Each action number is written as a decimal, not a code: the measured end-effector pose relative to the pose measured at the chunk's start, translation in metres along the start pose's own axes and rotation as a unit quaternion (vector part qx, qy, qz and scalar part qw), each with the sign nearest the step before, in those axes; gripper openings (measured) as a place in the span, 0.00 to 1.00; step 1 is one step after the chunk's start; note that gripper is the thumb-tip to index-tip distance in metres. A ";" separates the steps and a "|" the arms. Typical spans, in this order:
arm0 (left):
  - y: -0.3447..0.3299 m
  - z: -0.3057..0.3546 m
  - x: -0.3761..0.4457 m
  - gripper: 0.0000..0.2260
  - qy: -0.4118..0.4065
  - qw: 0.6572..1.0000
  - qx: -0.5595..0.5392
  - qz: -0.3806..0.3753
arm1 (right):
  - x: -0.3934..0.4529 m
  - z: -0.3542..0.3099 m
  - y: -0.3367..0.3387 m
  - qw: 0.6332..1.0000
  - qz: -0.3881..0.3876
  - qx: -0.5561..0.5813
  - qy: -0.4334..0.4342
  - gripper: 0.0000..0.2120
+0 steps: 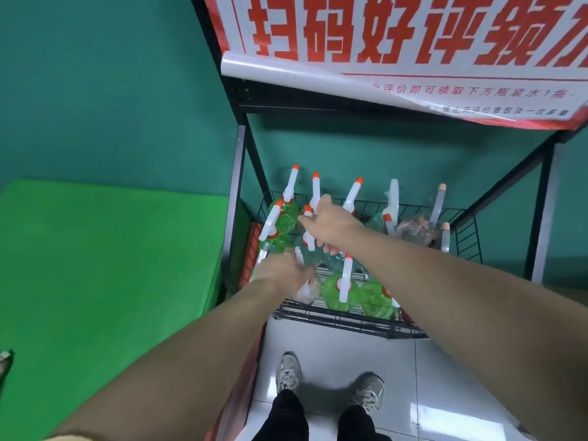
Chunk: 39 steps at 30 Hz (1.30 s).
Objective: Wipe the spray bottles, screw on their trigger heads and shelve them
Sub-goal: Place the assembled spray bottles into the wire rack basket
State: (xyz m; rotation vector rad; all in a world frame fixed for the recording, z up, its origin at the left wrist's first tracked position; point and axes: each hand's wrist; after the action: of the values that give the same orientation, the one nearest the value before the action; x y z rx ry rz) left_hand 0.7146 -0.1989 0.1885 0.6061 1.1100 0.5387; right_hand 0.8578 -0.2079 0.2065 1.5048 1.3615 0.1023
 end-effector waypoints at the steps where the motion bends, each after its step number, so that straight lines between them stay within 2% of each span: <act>1: -0.001 0.001 0.001 0.26 0.000 1.000 0.006 -0.009 | 0.004 -0.003 -0.004 1.000 -0.010 0.000 -0.018 0.19; 4: -0.003 0.005 0.001 0.20 -0.009 1.000 -0.014 -0.018 | 0.012 -0.010 -0.013 0.998 -0.031 -0.017 -0.049 0.20; 8: -0.008 0.005 0.005 0.12 -0.017 0.999 -0.026 -0.024 | 0.015 -0.015 -0.017 0.997 -0.016 -0.053 -0.054 0.18; 14: 0.015 0.010 -0.005 0.27 -0.038 0.997 -0.032 -0.054 | 0.013 -0.013 -0.004 0.997 -0.002 -0.038 -0.061 0.19; 17: 0.039 0.010 -0.001 0.27 -0.063 0.997 -0.053 0.011 | 0.017 -0.010 0.015 0.997 0.045 -0.049 -0.037 0.19; 22: 0.068 0.016 0.030 0.12 -0.150 0.974 -0.064 0.158 | 0.035 -0.021 0.037 0.990 0.113 -0.063 0.048 0.12; 24: 0.071 0.018 0.047 0.15 -0.174 0.966 -0.026 0.191 | 0.044 -0.026 0.042 0.987 0.133 -0.084 0.045 0.12; 28: 0.074 0.022 0.081 0.25 -0.152 0.972 -0.051 0.172 | 0.062 -0.019 0.043 0.983 0.101 -0.150 -0.018 0.15; 32: 0.081 0.031 0.107 0.29 -0.127 0.980 -0.074 0.131 | 0.077 -0.009 0.035 0.981 0.055 -0.182 -0.027 0.18; 34: 0.085 0.033 0.118 0.26 -0.121 0.982 -0.064 0.131 | 0.082 -0.009 0.032 0.986 0.045 -0.160 -0.018 0.18; 39: 0.092 0.019 0.133 0.12 -0.073 0.980 -0.061 0.172 | 0.085 -0.010 0.029 0.994 0.038 -0.102 -0.020 0.17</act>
State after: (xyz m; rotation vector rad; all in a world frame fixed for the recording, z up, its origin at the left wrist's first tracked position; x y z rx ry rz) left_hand 0.7700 -0.0469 0.1714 0.7238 0.8300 0.8413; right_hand 0.9003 -0.1310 0.1850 1.3793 1.2247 0.2504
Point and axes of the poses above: each hand's wrist, its own x-axis towards the middle knuckle, its own y-axis out of the back of the hand, z = x × y, and after that the axes turned 8 degrees about -x, right-handed
